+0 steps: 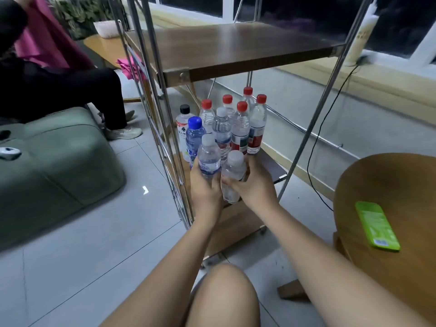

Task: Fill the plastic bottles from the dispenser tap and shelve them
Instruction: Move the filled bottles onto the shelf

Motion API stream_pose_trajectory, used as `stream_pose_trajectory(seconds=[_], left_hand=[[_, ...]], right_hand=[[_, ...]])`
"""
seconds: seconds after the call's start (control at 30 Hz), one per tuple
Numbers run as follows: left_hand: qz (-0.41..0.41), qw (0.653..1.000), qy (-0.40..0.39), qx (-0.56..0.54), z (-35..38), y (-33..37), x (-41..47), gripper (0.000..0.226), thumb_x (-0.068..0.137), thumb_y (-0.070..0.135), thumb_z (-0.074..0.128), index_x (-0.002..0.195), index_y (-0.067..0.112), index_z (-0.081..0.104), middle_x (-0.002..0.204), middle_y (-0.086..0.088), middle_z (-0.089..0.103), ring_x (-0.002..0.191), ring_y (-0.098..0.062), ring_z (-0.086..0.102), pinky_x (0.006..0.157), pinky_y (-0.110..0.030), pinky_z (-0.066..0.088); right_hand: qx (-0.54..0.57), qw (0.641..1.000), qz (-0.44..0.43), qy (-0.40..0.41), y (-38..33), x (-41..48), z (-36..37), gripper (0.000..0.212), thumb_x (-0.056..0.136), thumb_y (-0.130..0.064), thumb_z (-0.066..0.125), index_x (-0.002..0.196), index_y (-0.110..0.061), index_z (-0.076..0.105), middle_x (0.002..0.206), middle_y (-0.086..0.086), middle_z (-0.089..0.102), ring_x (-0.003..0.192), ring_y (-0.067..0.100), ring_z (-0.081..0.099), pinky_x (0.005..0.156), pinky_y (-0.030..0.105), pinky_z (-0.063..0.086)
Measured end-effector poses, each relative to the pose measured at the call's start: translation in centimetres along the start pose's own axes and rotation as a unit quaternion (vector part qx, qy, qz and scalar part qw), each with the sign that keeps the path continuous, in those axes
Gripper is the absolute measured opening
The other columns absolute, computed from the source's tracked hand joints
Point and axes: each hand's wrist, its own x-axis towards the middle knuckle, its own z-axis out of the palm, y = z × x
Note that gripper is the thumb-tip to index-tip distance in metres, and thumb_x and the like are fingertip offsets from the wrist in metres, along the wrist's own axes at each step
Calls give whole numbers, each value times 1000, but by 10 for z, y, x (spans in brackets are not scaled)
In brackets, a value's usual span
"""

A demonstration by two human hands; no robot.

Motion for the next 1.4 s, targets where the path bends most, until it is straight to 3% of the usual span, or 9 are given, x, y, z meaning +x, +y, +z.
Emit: stream_pose_trajectory(seconds=[0.1, 0.27, 0.37, 0.5, 0.67, 1.0, 1.1, 1.23, 1.4], left_hand=[[-4, 1000, -30, -7, -6, 1, -11, 65, 105, 21, 70, 161, 37, 42, 158, 15, 54, 146, -3, 52, 123, -46, 46], [7, 992, -124, 29, -26, 12, -51, 76, 107, 30, 67, 171, 36, 26, 173, 17, 36, 158, -6, 37, 128, -45, 39], [10, 992, -116, 47, -57, 25, -85, 34, 102, 17, 72, 133, 32, 71, 131, 16, 73, 121, -8, 70, 104, -39, 58], [-37, 999, -8, 38, -101, 28, -90, 25, 98, 3, 69, 89, 25, 73, 88, 6, 74, 84, -18, 69, 77, -34, 54], [-94, 995, 37, 2, -125, -6, -34, 23, 104, 12, 64, 112, 34, 67, 110, 15, 74, 107, -9, 70, 98, -40, 57], [-110, 953, -278, 45, -121, -53, 49, 101, 81, 53, 93, 162, 57, 33, 156, 21, 57, 149, -9, 50, 124, -49, 45], [-73, 956, -278, 66, -121, -56, 55, 111, 79, 45, 97, 165, 55, 28, 156, 23, 57, 147, -2, 51, 123, -42, 47], [-15, 968, -235, 87, -122, -57, 61, 121, 74, 47, 99, 164, 61, 20, 142, 41, 53, 124, 32, 45, 101, 1, 40], [4, 972, -216, 94, -125, -65, 81, 113, 79, 48, 95, 163, 62, 21, 156, 26, 54, 140, 8, 50, 110, -8, 40]], right_hand=[[10, 996, 26, -81, 6, 1, -5, 64, 75, -44, 97, 121, -40, 53, 118, -13, 70, 105, 8, 68, 87, 23, 53], [-12, 981, 42, -187, 19, 7, -2, 71, 68, -49, 91, 129, -49, 55, 117, -20, 74, 111, 9, 71, 97, 34, 59], [13, 971, 36, -234, 23, 11, 3, 77, 60, -49, 96, 126, -57, 59, 112, -26, 77, 106, -2, 72, 102, 36, 59], [25, 960, 38, -277, 22, 17, 9, 72, 66, -39, 99, 124, -56, 60, 112, -28, 77, 107, -6, 71, 104, 31, 57], [41, 954, 22, -296, 17, 22, 22, 64, 76, -21, 100, 117, -48, 59, 100, -36, 70, 92, -26, 63, 82, 2, 44], [52, 940, -25, -336, 9, 42, 55, 79, 73, -14, 101, 137, -36, 60, 129, -24, 74, 125, -1, 67, 116, 32, 47], [31, 939, -35, -342, 8, 49, 66, 87, 70, -19, 103, 140, -41, 56, 130, -32, 70, 130, -6, 62, 120, 33, 43], [5, 941, -62, -332, -3, 56, 82, 92, 72, -26, 103, 147, -41, 50, 130, -37, 65, 129, -20, 53, 112, 10, 39], [-36, 950, -107, -291, -24, 60, 108, 58, 91, -34, 88, 142, -40, 62, 135, -19, 71, 128, -2, 63, 114, 30, 49]])
